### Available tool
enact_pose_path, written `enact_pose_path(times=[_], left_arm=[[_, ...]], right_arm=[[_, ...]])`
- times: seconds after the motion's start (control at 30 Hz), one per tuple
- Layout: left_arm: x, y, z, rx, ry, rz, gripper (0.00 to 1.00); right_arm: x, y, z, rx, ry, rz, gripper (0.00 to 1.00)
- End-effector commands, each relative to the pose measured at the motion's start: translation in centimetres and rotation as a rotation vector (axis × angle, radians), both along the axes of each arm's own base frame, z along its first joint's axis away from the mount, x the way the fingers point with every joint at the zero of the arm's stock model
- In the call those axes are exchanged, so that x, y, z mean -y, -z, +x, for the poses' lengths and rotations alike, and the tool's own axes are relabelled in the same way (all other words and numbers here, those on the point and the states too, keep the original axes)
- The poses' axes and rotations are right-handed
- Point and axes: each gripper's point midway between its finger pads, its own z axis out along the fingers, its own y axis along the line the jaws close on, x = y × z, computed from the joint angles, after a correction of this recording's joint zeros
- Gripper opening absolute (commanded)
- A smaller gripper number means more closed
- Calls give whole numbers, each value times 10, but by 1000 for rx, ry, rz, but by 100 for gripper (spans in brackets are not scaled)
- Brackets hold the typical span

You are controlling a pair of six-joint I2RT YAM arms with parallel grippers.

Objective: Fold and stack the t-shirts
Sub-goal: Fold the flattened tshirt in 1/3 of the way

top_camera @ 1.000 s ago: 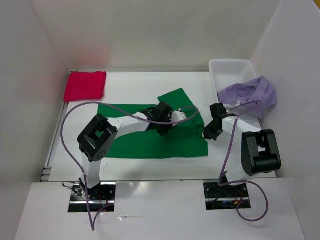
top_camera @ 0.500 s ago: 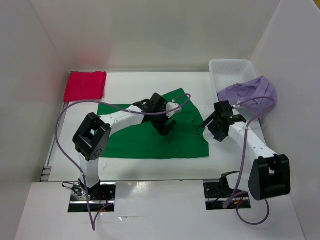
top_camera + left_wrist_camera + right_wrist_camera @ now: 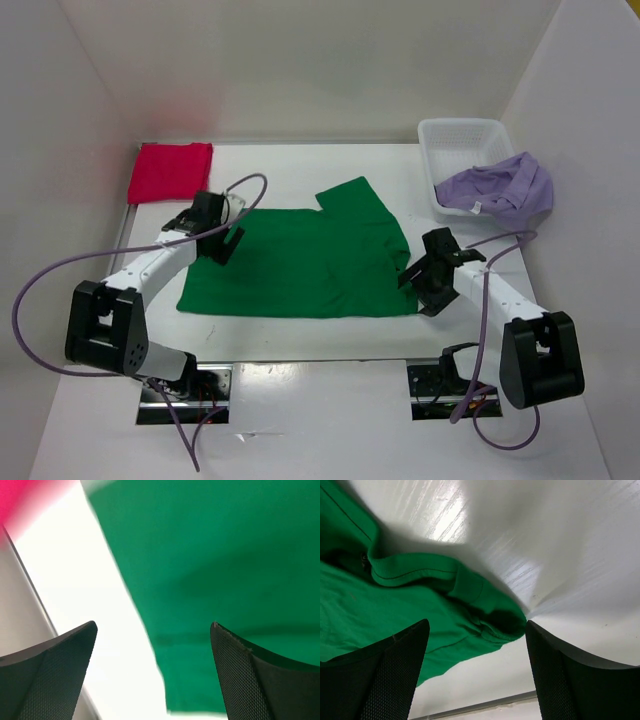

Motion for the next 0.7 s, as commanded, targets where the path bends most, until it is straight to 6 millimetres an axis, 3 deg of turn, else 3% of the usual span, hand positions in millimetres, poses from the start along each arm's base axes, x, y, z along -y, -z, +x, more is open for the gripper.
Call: enact_pose_path(times=[0.0,0.03,0.13,0.17,0.23,0.27,0.3,0.43,0.57,0.6,0.63,0.67], left_arm=[[-56,35,-53,-139,-156,160,100],[-63,40,-61,-155,-174,163,100],[-85,28,-66,-132,-233,245,100],[-88,34,-72,-143,-222,267,100],[-99,40,-78,-160,-200,348,100],[-103,55,-91,-214,-188,384,100],[-112,65,-98,-262,-195,408,100],[-130,98,-121,-442,-183,384,100],[-138,117,-145,-563,-153,403,100],[-137,118,-152,-589,-148,404,100],[-137,120,-159,-618,-133,410,100],[-136,116,-164,-632,-125,400,100]], right_arm=[[-1,6,-8,-28,35,6,82],[-1,11,-10,-37,35,4,82],[-8,23,-17,-98,29,41,66],[-10,25,-19,-111,14,49,47],[-10,24,-17,-110,1,46,26],[-11,26,-21,-123,-1,53,10],[-12,28,-25,-133,-2,60,1],[-12,32,-35,-138,9,73,0],[-13,16,-36,-96,69,96,0],[-12,12,-35,-79,90,96,3],[-12,8,-38,-69,111,104,12],[-12,-5,-38,-18,152,129,28]])
